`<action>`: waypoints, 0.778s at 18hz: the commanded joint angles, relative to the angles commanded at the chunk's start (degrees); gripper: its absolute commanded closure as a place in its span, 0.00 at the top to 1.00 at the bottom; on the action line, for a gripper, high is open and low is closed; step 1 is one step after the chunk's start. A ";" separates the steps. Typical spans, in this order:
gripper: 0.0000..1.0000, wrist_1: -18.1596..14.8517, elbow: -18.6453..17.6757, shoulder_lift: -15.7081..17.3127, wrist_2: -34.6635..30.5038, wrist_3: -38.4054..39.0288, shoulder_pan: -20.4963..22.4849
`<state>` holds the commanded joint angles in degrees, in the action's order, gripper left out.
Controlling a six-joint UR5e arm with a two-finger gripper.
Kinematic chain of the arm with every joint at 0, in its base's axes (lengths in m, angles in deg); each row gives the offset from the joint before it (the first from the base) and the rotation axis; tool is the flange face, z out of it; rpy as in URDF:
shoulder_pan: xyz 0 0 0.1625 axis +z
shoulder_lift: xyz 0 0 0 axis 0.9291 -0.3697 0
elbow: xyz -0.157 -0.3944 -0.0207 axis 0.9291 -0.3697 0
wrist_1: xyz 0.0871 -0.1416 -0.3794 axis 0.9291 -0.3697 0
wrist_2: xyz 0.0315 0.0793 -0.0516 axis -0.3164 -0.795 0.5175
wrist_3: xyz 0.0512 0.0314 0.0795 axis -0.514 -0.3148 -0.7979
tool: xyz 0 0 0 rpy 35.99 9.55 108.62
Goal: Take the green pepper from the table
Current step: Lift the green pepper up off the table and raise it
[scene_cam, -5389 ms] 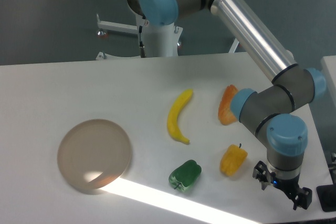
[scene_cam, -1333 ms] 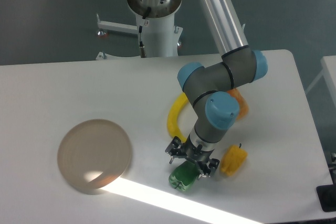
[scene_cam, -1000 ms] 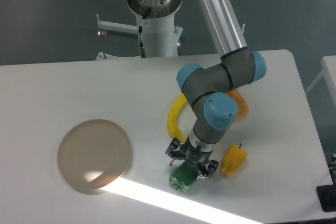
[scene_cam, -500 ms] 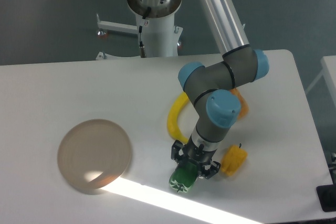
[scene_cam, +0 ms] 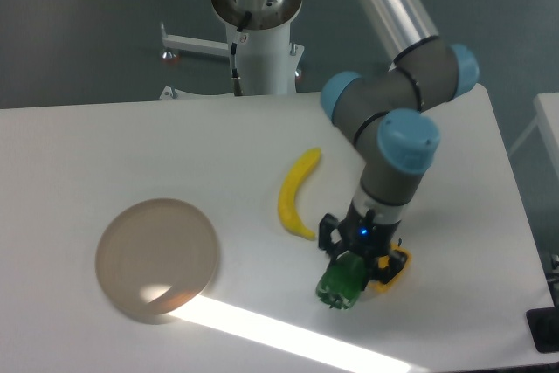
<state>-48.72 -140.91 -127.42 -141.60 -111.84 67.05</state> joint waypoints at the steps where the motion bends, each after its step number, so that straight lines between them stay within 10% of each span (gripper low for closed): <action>1: 0.36 -0.79 0.17 0.18 0.00 -1.59 0.44; 14: 0.36 -1.86 -2.99 2.90 -2.46 -12.32 3.61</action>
<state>-50.58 -143.90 -124.52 -144.06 -124.17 70.65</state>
